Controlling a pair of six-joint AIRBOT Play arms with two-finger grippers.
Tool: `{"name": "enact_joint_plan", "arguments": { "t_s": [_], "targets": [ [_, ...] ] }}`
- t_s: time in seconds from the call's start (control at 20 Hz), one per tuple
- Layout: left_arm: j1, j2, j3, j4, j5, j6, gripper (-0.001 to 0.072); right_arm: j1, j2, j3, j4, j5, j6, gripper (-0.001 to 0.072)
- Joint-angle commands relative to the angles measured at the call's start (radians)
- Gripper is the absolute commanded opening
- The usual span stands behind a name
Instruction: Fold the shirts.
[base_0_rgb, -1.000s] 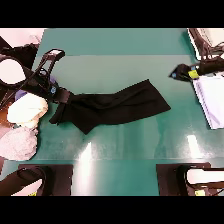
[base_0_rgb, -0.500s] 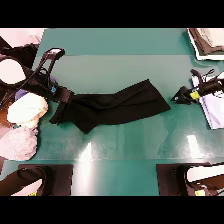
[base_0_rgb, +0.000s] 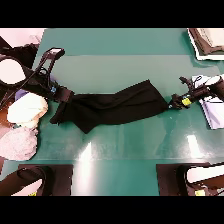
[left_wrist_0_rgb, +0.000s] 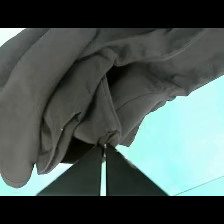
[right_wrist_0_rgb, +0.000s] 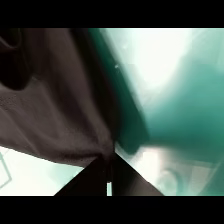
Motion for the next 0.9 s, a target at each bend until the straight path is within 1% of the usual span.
{"name": "enact_joint_plan", "arguments": {
  "t_s": [0.0,0.1,0.25,0.3,0.4,0.55,0.7,0.75,0.85],
  "targets": [
    [0.000,0.035,0.010,-0.003,0.095,-0.002,0.0021,0.009,0.059,-0.008,0.004,0.015,-0.008,0.0018],
    [0.003,0.068,0.087,0.031,0.166,-0.024,0.0021,0.006,0.154,0.010,0.021,0.011,-0.007,0.0018],
    [0.035,0.091,0.313,0.041,0.177,-0.022,0.0022,0.007,0.306,0.127,0.136,-0.017,-0.001,0.0017],
    [0.045,0.091,0.405,0.060,0.177,-0.019,0.0022,0.007,0.354,0.185,0.186,-0.049,0.012,0.0017],
    [0.047,0.091,0.570,0.121,0.176,-0.014,0.0022,0.007,0.439,0.298,0.235,-0.138,0.039,0.0016],
    [0.047,0.091,0.747,0.186,0.152,-0.012,0.0022,0.006,0.547,0.439,0.227,-0.264,0.069,0.0016],
    [0.047,0.105,0.781,0.197,0.147,0.008,0.0022,0.006,0.615,0.560,0.222,-0.296,0.069,0.0017],
    [0.047,0.106,0.781,0.197,0.144,0.009,0.0022,0.006,0.628,0.600,0.190,-0.295,0.076,0.0017],
    [0.047,0.109,0.781,0.197,0.140,0.011,0.0022,0.006,0.645,0.670,0.069,-0.292,0.134,0.0016]
  ]
}}
